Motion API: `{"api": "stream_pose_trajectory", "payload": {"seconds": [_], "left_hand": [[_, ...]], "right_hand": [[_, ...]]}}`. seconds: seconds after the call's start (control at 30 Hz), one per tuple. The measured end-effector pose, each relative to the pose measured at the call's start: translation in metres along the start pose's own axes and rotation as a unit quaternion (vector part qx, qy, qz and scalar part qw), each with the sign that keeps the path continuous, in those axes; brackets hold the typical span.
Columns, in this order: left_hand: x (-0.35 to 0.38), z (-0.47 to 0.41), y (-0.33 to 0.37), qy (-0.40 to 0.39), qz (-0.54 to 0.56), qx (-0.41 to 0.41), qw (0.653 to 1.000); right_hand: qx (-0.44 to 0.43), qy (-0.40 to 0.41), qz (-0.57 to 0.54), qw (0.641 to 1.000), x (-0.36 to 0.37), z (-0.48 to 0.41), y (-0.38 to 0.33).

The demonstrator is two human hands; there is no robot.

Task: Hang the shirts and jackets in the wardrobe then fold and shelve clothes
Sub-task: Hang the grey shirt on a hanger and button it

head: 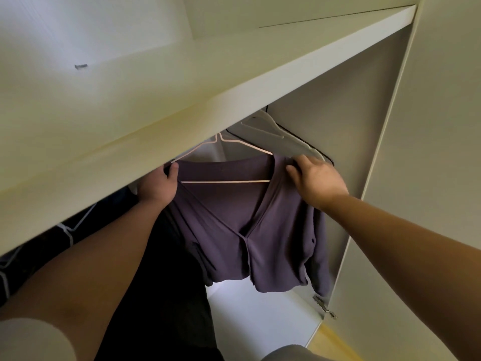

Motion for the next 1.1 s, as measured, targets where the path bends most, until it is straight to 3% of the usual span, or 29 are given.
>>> {"api": "stream_pose_trajectory", "payload": {"seconds": [0.3, 0.5, 0.73, 1.1], "left_hand": [[-0.006, -0.004, 0.015, -0.028, -0.095, -0.004, 0.995], [-0.008, -0.002, 0.028, -0.028, -0.147, 0.036, 0.988], [-0.007, 0.005, 0.052, -0.002, -0.092, 0.098, 0.991], [-0.014, 0.016, 0.091, 0.017, -0.011, 0.117, 0.993]], "right_hand": [[-0.002, -0.010, -0.075, 0.997, 0.005, -0.026, -0.027], [0.006, 0.019, -0.056, 0.998, 0.005, -0.032, -0.036], [0.007, 0.000, -0.063, 0.998, 0.005, -0.035, -0.042], [0.000, -0.019, -0.116, 0.993, 0.003, -0.045, -0.069]]}}
Point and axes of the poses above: each hand's wrist, its own z-axis away from the middle knuckle, its own x-axis out of the palm, y = z × x, the point moved 1 cm from there along -z, towards the middle knuckle, and after that the axes turned 3 degrees about -y, right-handed, at the moved point
